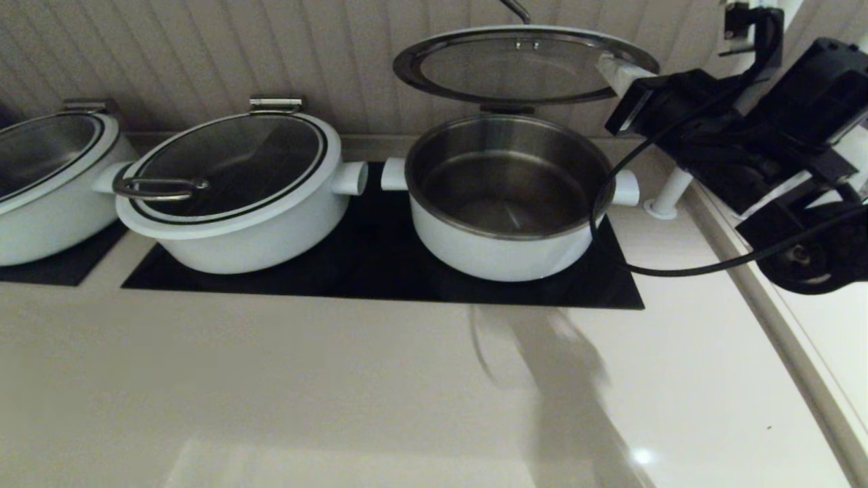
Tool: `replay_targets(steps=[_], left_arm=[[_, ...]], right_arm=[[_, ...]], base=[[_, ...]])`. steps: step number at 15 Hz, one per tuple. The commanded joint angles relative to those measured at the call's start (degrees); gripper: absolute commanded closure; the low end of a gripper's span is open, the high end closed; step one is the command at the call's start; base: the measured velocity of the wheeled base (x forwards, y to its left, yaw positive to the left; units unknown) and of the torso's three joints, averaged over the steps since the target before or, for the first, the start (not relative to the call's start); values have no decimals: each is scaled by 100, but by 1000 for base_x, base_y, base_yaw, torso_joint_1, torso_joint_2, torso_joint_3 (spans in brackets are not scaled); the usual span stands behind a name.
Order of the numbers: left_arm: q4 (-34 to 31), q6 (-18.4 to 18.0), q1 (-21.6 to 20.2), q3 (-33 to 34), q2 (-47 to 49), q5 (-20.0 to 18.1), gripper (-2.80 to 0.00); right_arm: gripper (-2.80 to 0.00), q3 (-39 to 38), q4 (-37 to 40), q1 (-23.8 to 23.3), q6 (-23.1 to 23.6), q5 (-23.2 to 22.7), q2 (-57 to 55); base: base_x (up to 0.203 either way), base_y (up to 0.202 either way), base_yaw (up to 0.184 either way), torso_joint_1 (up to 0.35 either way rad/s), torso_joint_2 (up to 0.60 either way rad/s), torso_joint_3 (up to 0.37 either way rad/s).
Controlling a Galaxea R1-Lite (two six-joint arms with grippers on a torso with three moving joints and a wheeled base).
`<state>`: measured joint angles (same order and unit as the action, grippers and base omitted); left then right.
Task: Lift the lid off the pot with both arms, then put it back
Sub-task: Open the pot lid completely
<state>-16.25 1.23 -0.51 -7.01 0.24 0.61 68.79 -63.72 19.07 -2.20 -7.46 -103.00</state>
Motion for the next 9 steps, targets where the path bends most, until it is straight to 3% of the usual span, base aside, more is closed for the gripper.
replay_targets(steps=[1, 5, 9], left_arm=[[465, -8, -2, 200, -16, 9, 0], [564, 0, -2, 235, -16, 9, 0], [1185, -24, -2, 469, -16, 12, 0]], right_arm=[[0, -6, -35, 1, 1, -1, 8], [0, -32, -44, 1, 1, -1, 8], [0, -32, -44, 2, 1, -1, -1]], base=[[0, 0, 0, 0, 0, 0], [0, 0, 0, 0, 0, 0], [0, 0, 0, 0, 0, 0]])
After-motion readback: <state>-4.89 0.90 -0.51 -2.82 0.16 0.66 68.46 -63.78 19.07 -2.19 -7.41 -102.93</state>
